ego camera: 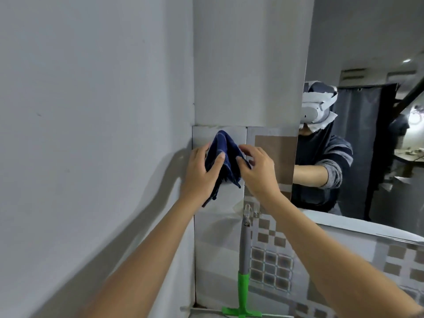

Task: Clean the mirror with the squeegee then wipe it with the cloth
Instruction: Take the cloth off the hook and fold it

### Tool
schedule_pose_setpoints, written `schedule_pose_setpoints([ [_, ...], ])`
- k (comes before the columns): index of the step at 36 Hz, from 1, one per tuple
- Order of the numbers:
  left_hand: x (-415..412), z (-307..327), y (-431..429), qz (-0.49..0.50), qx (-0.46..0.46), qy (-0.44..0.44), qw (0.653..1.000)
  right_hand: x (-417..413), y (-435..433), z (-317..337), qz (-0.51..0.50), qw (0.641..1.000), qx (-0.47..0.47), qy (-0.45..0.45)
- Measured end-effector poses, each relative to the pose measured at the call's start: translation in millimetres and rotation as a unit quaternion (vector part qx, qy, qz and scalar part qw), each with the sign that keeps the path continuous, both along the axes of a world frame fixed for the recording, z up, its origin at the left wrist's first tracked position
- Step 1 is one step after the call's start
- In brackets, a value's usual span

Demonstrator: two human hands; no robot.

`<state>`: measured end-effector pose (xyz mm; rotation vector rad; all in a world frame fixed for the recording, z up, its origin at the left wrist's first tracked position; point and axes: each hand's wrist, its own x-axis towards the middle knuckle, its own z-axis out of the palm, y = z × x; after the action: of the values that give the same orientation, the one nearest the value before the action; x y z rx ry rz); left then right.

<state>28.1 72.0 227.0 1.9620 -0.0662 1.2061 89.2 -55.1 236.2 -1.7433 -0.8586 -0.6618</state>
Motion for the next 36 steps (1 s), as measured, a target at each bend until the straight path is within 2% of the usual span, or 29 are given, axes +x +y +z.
schedule_pose_setpoints([
  [6, 6.8, -4.5, 2.8, -0.009, -0.002, -0.010, 1.000, 6.7, 8.3, 7.5, 0.007, 1.000, -0.018, 0.005],
  [10, 5.8, -3.3, 4.9, -0.019, 0.000, -0.009, 1.000, 7.8, 4.0, 21.6, -0.033, 0.999, 0.000, -0.011],
  [20, -13.2, 17.3, -6.7, -0.032, 0.022, 0.011, 0.999, -13.9, -4.4, 91.1, -0.081, 0.988, -0.051, -0.124],
  [24, -24.2, 34.1, -13.8, -0.040, 0.039, 0.038, 0.998, -23.4, -5.3, 111.1, -0.077, 0.988, -0.035, -0.129],
  [31, -49.7, 55.9, -26.2, -0.024, 0.065, 0.019, 0.997, -52.5, -25.1, 129.3, -0.048, 0.986, -0.003, -0.157],
  [33, -56.3, 57.3, -27.3, -0.049, 0.038, 0.058, 0.996, -60.0, -35.7, 128.6, -0.035, 0.987, 0.003, -0.156],
  [36, -71.6, 56.1, -35.8, -0.162, -0.024, 0.119, 0.979, -71.5, -55.8, 120.1, -0.021, 0.990, -0.003, -0.142],
])
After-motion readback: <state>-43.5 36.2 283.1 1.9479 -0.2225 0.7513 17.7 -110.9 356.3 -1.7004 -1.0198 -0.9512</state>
